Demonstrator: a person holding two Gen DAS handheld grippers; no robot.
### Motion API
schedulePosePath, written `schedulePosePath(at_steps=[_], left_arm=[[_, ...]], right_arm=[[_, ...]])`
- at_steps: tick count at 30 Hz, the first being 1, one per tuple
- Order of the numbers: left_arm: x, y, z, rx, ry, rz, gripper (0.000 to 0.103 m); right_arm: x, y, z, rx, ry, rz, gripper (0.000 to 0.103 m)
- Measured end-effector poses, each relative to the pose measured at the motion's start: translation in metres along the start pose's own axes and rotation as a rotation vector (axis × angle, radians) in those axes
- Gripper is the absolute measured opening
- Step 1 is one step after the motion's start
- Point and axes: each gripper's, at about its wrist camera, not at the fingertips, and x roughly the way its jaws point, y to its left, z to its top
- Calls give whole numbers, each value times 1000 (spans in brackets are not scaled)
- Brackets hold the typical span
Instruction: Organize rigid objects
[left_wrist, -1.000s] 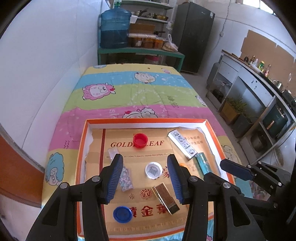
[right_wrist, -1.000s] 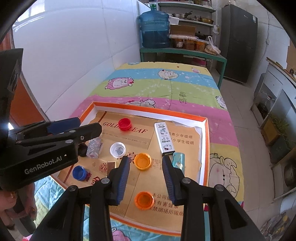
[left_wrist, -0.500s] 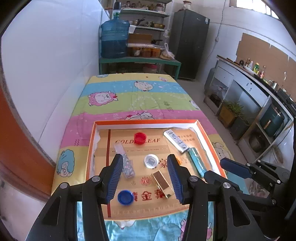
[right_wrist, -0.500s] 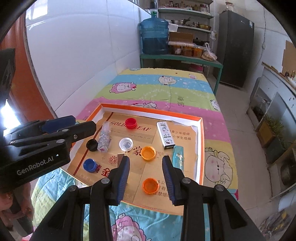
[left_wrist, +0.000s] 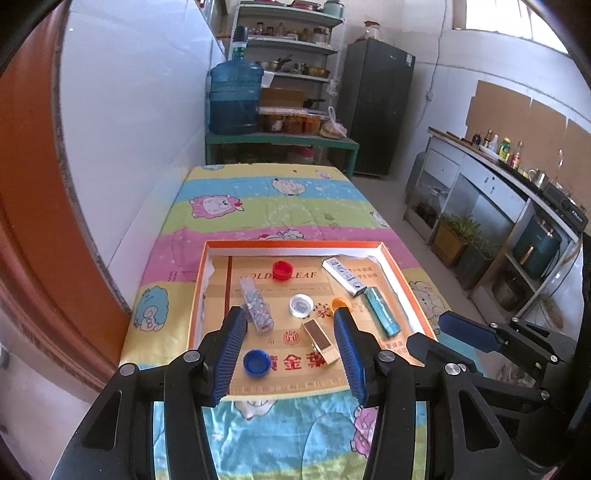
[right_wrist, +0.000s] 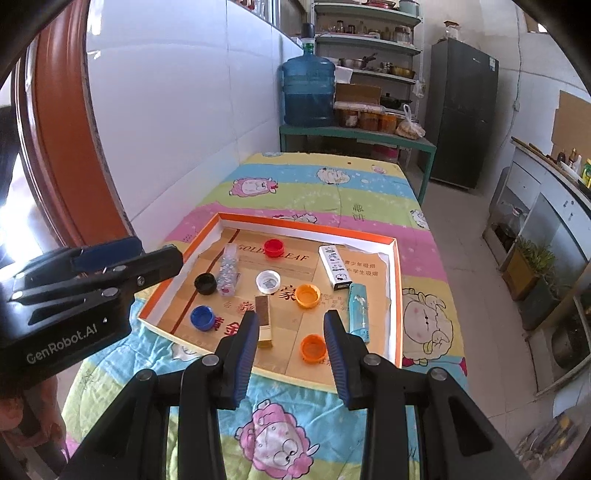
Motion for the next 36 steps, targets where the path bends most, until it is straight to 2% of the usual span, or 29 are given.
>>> schedulePosePath(at_steps=[16,19,26,36], left_arm=[[-61,-8,-26,2,-79,36,51],[-73,-10,-31,-3,-93,57,51],[-104,-14,-45,-10,-145,166,51],[-135,-12,-60,-45,-184,174,51]], right_arm=[[-42,15,-26,66,-64,3,36],[-53,21,-29,56,-100,-28,36],[-82,32,-34,60,-179,-53,36],[-110,47,-47,66,-233,-55,36]])
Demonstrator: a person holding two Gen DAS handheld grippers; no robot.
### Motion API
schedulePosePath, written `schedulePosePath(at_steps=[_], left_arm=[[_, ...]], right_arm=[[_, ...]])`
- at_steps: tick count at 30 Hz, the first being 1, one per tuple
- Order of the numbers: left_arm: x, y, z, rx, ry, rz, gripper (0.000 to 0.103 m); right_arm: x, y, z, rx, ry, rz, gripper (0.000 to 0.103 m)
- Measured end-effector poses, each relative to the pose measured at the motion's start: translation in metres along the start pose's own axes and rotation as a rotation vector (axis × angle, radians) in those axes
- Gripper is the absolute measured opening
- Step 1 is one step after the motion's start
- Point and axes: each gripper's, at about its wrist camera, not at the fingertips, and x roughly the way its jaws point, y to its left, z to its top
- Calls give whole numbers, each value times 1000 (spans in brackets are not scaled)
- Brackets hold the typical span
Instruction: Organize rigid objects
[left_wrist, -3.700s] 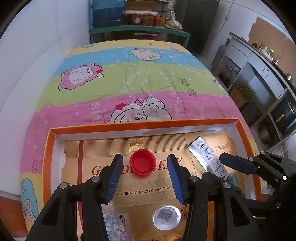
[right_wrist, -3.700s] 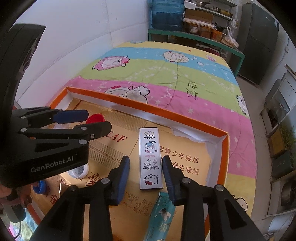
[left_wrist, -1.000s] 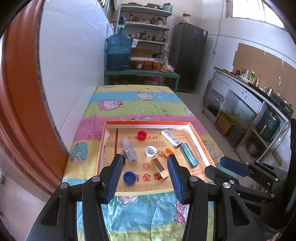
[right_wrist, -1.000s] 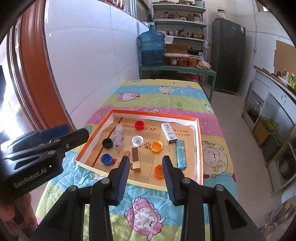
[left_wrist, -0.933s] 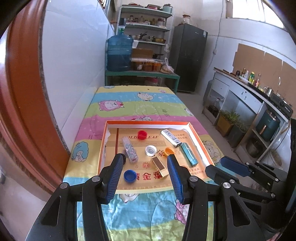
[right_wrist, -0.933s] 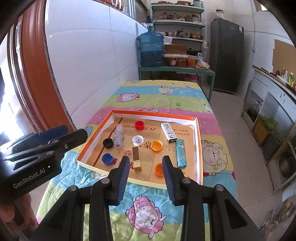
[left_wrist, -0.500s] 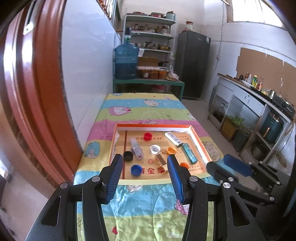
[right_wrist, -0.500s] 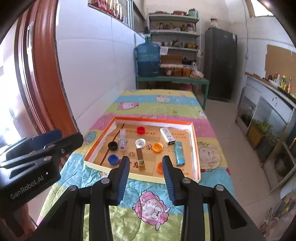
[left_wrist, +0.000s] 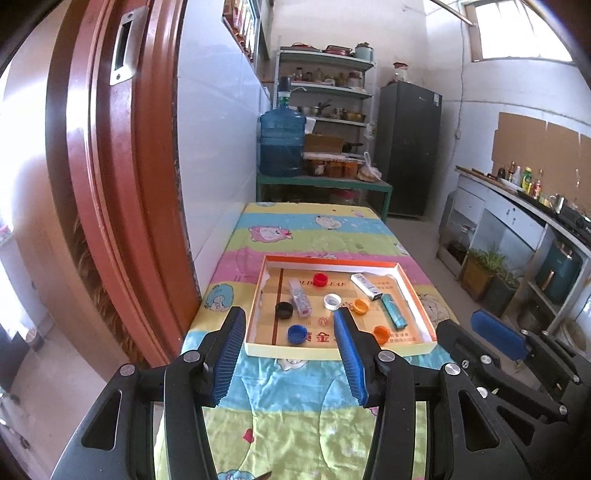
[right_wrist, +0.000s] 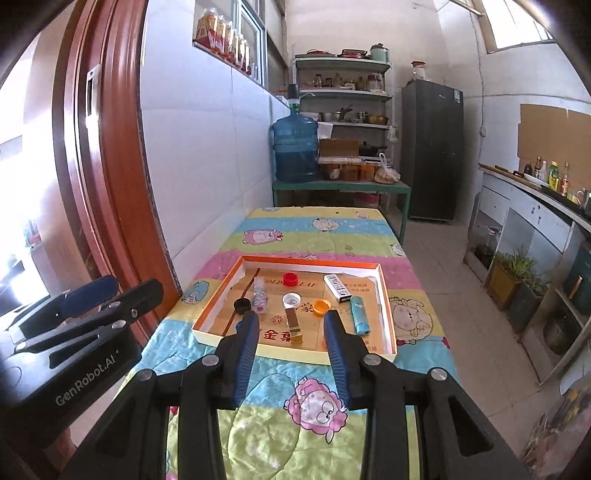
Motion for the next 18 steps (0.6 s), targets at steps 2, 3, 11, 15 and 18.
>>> schedulePosePath(at_steps=[2,3,11,15,18], left_arm=[[-3,1,-3,-3,-5,6,51],[-6,2,-5,-3,-11,4,51],[-20,2,-13,5,-31,-1,51],[-23,4,-15,1,-34,1,51],[-23,4,-15,2,-34,3,51]], right_arm=[[-5,1,-1,4,-12,-15,36],[-8,2,-2,-1,-22,-34,36],[-21,9,-5,-7,-39,-49,36],[-20,9,-8,3,-20,-32,36],[-20,9,-10,8,-16,-27,36]])
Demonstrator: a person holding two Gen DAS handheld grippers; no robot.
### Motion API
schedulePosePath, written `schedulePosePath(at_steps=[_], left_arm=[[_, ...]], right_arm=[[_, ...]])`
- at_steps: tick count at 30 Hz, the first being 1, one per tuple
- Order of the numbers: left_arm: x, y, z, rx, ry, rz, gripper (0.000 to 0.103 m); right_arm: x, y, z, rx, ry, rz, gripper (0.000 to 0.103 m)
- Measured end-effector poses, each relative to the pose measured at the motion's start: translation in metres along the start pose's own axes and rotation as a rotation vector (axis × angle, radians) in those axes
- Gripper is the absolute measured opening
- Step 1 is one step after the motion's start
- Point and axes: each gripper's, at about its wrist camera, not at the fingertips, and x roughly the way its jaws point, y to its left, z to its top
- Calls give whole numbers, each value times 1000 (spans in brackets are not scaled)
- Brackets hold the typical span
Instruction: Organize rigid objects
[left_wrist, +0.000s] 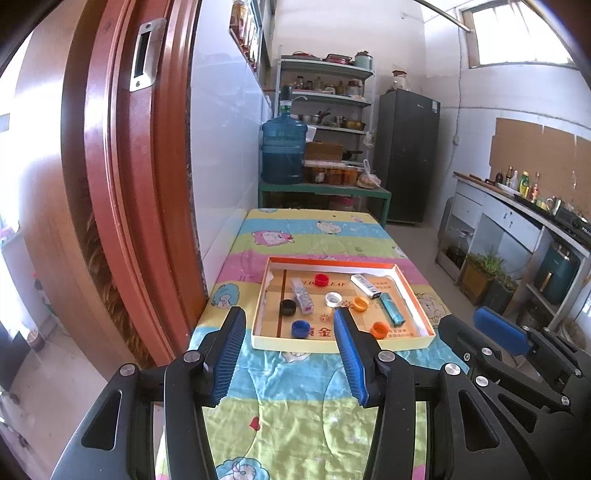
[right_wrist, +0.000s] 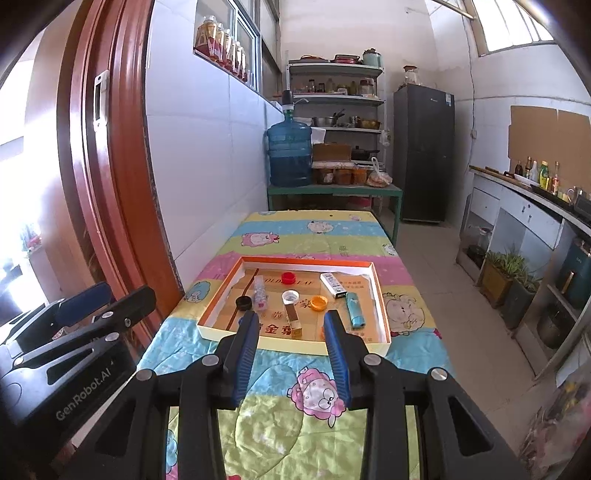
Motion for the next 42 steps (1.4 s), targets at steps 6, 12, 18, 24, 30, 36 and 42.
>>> schedulePosePath(at_steps=[6,12,18,24,30,36,42], left_arm=[[0,-1,1,8,5,10,51],[0,-4,1,12,7,14,51],[0,-7,-1,20,10,13,51],[2,-7,0,25,17,11,51],[3,-7,-1,26,19,13,51],[4,-7,-1,27,21,12,51],[5,-8,-3,28,24,12,51]], right_arm=[[1,-1,-1,3,0,1,36],[2,-3,-2,5,7,5,36],[2,-3,-2,4,7,5,36],[3,-4,-1,8,10,7,36],[4,-4,-1,6,10,9,36],[7,-3,-3,8,13,13,36],[7,-3,-3,7,14,11,36]])
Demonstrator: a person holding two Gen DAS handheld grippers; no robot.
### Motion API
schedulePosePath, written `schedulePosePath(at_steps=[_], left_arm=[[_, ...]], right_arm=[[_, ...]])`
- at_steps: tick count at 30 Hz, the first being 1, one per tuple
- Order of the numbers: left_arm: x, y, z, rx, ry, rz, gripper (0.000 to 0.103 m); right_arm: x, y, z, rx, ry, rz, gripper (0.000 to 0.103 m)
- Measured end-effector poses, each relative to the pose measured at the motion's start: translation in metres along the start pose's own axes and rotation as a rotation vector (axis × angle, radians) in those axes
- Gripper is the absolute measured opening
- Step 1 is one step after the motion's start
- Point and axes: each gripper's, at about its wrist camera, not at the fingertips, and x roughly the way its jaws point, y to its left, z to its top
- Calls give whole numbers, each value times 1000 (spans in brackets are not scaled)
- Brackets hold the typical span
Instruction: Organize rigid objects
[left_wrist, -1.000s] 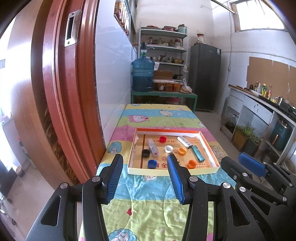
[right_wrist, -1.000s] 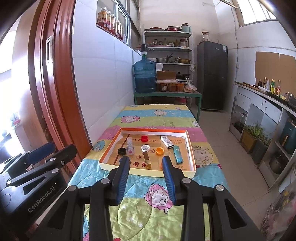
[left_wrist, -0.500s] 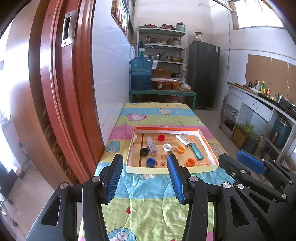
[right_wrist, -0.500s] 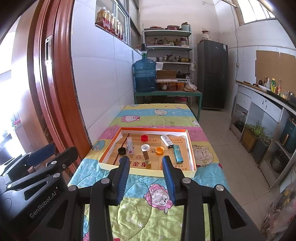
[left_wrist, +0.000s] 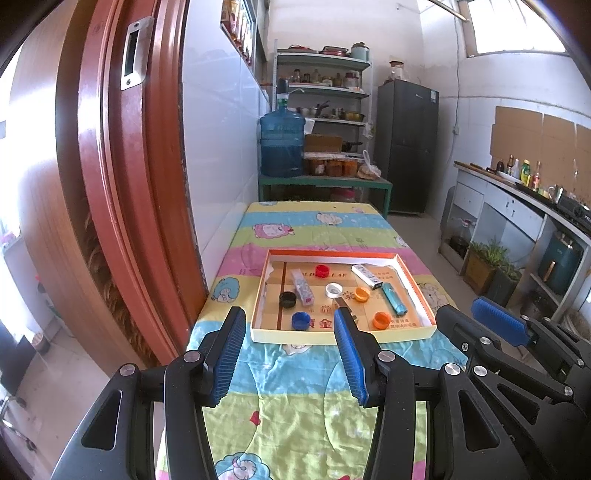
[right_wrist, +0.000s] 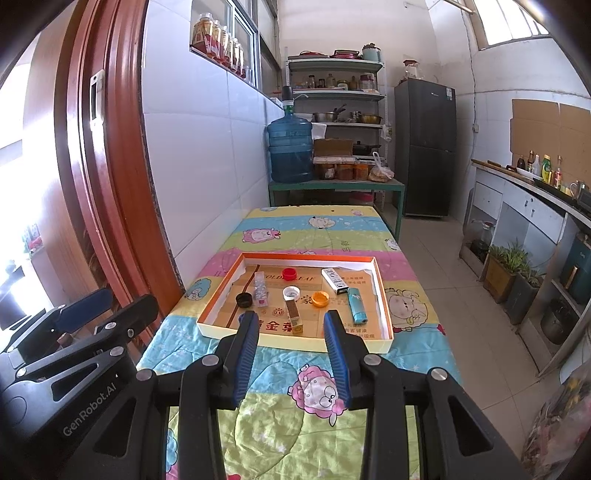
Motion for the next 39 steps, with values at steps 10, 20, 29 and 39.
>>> schedulePosePath(at_steps=[10,20,29,39], left_arm=[[1,-1,-4,-3,5,-3,51],[1,0,-5,-4,6,-3,51],[2,0,-6,-4,8,-3,51],[2,1,-5,-5,9,-4,51]], right_arm=[[0,0,0,2,0,2,36],[2,1,-2,1,4,4,36],[3,3,-6,2,8,6,36],[5,4,-7,3,11,7,36]])
